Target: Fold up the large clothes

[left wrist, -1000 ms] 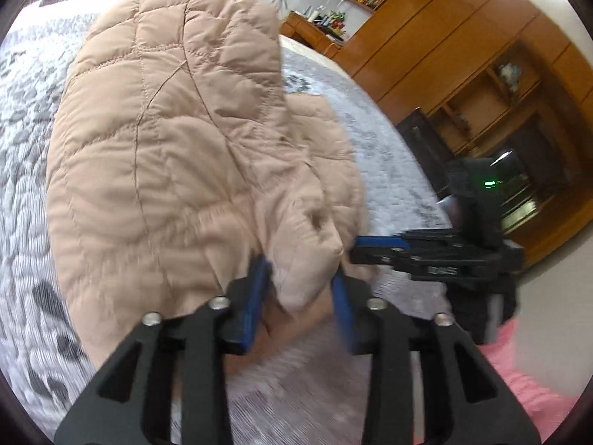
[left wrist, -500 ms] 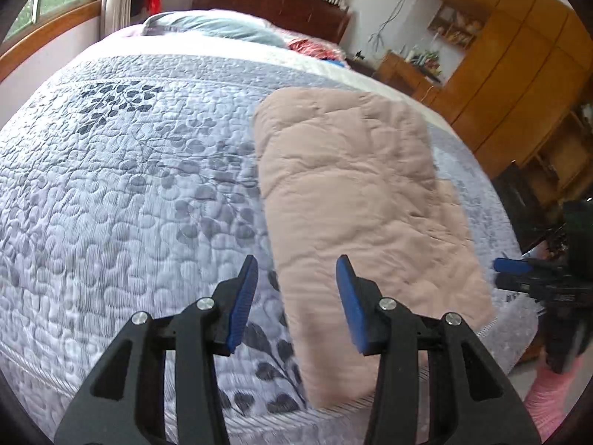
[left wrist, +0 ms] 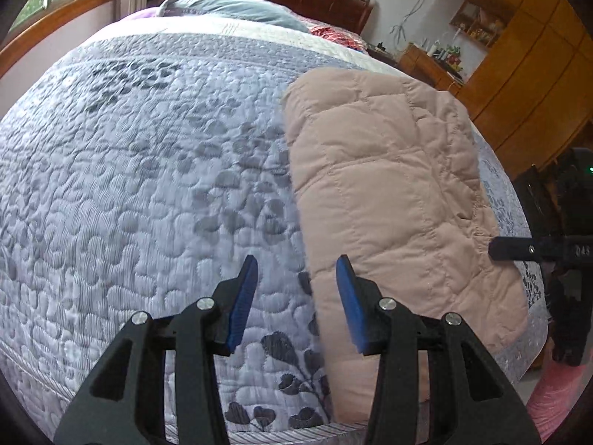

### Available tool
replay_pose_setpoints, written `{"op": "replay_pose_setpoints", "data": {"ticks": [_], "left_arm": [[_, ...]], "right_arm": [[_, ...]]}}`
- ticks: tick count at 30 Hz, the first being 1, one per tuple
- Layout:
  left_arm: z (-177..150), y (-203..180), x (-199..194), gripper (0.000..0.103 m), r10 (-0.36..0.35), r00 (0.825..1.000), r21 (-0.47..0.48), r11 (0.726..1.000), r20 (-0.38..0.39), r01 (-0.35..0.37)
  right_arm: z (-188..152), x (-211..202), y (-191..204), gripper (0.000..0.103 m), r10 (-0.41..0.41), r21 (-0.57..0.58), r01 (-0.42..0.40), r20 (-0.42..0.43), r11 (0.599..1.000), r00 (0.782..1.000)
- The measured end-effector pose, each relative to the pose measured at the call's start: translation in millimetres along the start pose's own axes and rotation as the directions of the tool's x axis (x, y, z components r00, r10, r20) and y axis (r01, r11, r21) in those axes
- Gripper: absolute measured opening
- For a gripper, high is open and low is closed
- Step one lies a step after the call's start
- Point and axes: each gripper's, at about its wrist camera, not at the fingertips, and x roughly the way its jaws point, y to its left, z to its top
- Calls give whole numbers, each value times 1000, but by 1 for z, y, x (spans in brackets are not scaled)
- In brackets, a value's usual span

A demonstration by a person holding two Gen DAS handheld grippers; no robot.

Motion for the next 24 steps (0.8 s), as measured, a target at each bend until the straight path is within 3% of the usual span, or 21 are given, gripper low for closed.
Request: {"op": "replay_pose_setpoints", "data": {"ticks": [4, 8, 12, 20, 24], "left_arm": [[-2, 9, 0, 43, 14, 1000, -24, 1000, 4, -14], [-4, 14, -4, 43, 29, 999, -32, 999, 15, -29], [-1, 13, -10, 43, 28, 999, -39, 999, 23, -27], [8, -25, -25, 44, -24, 997, 32, 999, 74, 21], [9, -54, -29, 45, -65, 994, 92, 994, 91, 57]], "right_arm": [[14, 17, 1, 77, -17, -5, 17, -23, 1000, 1000], [16, 20, 7, 46, -30, -38, 29, -19, 999, 999], [9, 6, 21, 29, -18, -91, 19, 11, 996, 1000], [-16, -65, 45, 25, -4, -224, 43, 171, 974, 985], [-26, -96, 38, 25, -12, -231, 68, 235, 971, 972]]}}
